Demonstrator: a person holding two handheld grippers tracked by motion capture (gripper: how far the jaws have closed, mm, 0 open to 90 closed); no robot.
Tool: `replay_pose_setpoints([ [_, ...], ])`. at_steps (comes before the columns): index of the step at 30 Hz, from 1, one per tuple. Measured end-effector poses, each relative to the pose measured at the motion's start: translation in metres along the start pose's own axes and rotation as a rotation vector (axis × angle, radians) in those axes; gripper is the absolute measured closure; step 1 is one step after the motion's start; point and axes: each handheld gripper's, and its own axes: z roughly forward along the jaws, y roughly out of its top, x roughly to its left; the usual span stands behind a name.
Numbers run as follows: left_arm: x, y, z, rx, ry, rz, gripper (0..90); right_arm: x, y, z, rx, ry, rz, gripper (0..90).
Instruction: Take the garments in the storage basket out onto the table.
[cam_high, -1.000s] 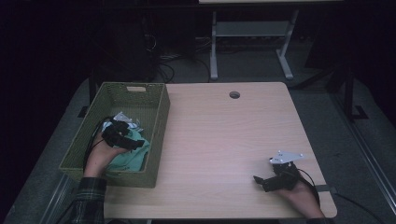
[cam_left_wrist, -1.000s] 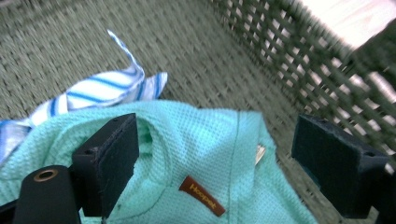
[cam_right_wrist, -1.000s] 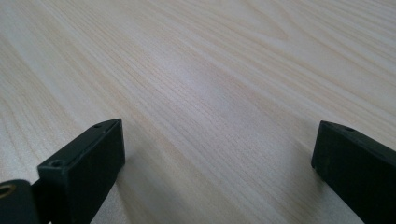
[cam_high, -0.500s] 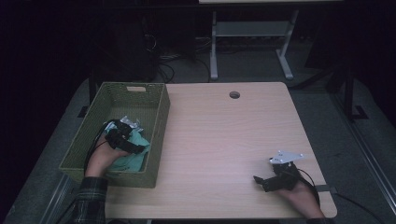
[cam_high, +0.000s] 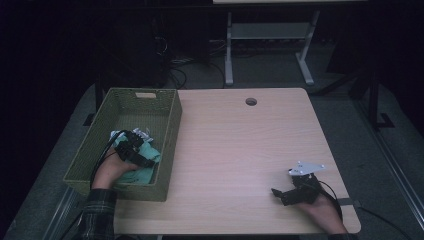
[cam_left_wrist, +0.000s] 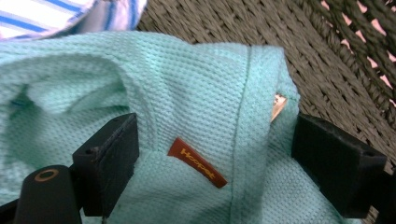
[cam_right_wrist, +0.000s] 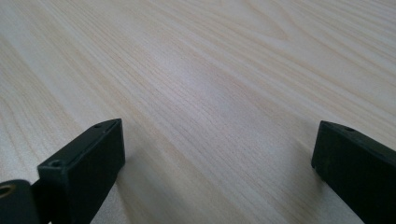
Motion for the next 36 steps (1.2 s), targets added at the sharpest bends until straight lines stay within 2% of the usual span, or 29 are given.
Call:
replay_pose_setpoints([
  [2, -0.001, 0.000, 0.002, 0.018, 0.006, 0.007, 14.6, 0.000, 0.000, 0.000, 0.000, 0.000, 0.000, 2.4],
  [6, -0.002, 0.001, 0.004, 0.022, 0.012, 0.011, 14.6, 0.000, 0.000, 0.000, 0.000, 0.000, 0.000, 2.4],
  [10, -0.004, 0.001, 0.005, 0.047, 0.037, 0.031, 16.2, 0.000, 0.000, 0.000, 0.001, 0.000, 0.000, 2.4],
  [11, -0.004, 0.001, 0.004, 0.046, 0.042, 0.034, 18.9, 0.000, 0.000, 0.000, 0.002, 0.000, 0.004, 2.4],
  [12, -0.004, 0.001, 0.003, 0.044, 0.047, 0.020, 21.6, 0.000, 0.000, 0.000, 0.001, 0.000, 0.000, 2.4],
  [13, -0.003, 0.001, 0.002, 0.049, 0.056, 0.031, 25.2, 0.000, 0.000, 0.000, 0.000, 0.000, 0.001, 2.4],
  [14, -0.003, 0.001, 0.002, 0.049, 0.056, 0.031, 32.3, 0.000, 0.000, 0.000, 0.000, 0.000, 0.001, 2.4],
  [15, -0.003, 0.000, 0.000, 0.047, 0.076, 0.032, 32.3, 0.000, 0.000, 0.000, 0.001, 0.000, 0.000, 2.4],
  [19, -0.005, 0.001, -0.001, 0.065, 0.078, 0.007, 41.7, 0.000, 0.000, 0.000, 0.000, 0.000, 0.000, 2.4],
  [20, -0.005, 0.001, -0.002, 0.066, 0.074, 0.007, 41.7, 0.000, 0.000, 0.000, 0.000, 0.000, 0.000, 2.4],
  [21, -0.004, 0.001, -0.002, 0.062, 0.044, -0.009, 44.3, 0.000, 0.000, 0.000, 0.000, 0.000, 0.000, 2.4],
  [22, -0.006, 0.001, -0.002, 0.053, 0.028, -0.016, 54.8, 0.000, 0.000, 0.000, 0.000, 0.000, 0.000, 2.4],
  [23, -0.006, 0.001, -0.003, 0.062, 0.022, -0.016, 58.6, 0.000, 0.000, 0.000, 0.000, 0.000, 0.000, 2.4],
  [25, -0.006, 0.002, -0.003, 0.063, 0.020, -0.019, 67.7, 0.000, 0.000, 0.000, 0.000, 0.000, 0.000, 2.4],
  [26, -0.005, 0.001, -0.004, 0.061, 0.013, -0.029, 67.7, 0.000, 0.000, 0.000, 0.000, 0.000, 0.000, 2.4],
  [29, -0.004, 0.001, -0.005, 0.073, 0.028, -0.031, 80.0, 0.000, 0.000, 0.000, 0.002, 0.000, 0.004, 2.4],
  [32, -0.003, 0.001, -0.007, 0.070, 0.021, -0.043, 80.7, 0.000, 0.000, 0.000, 0.000, 0.000, 0.000, 2.4],
  [33, -0.002, 0.001, -0.010, 0.047, 0.004, -0.056, 80.7, 0.000, 0.000, 0.000, 0.001, 0.000, 0.001, 2.4],
  [34, -0.002, 0.001, -0.010, 0.047, 0.004, -0.056, 80.7, 0.000, 0.000, 0.000, 0.001, 0.000, 0.001, 2.4],
  [36, 0.002, 0.000, -0.015, 0.000, -0.012, -0.074, 80.7, 0.000, 0.000, 0.000, 0.000, 0.000, 0.001, 2.4],
])
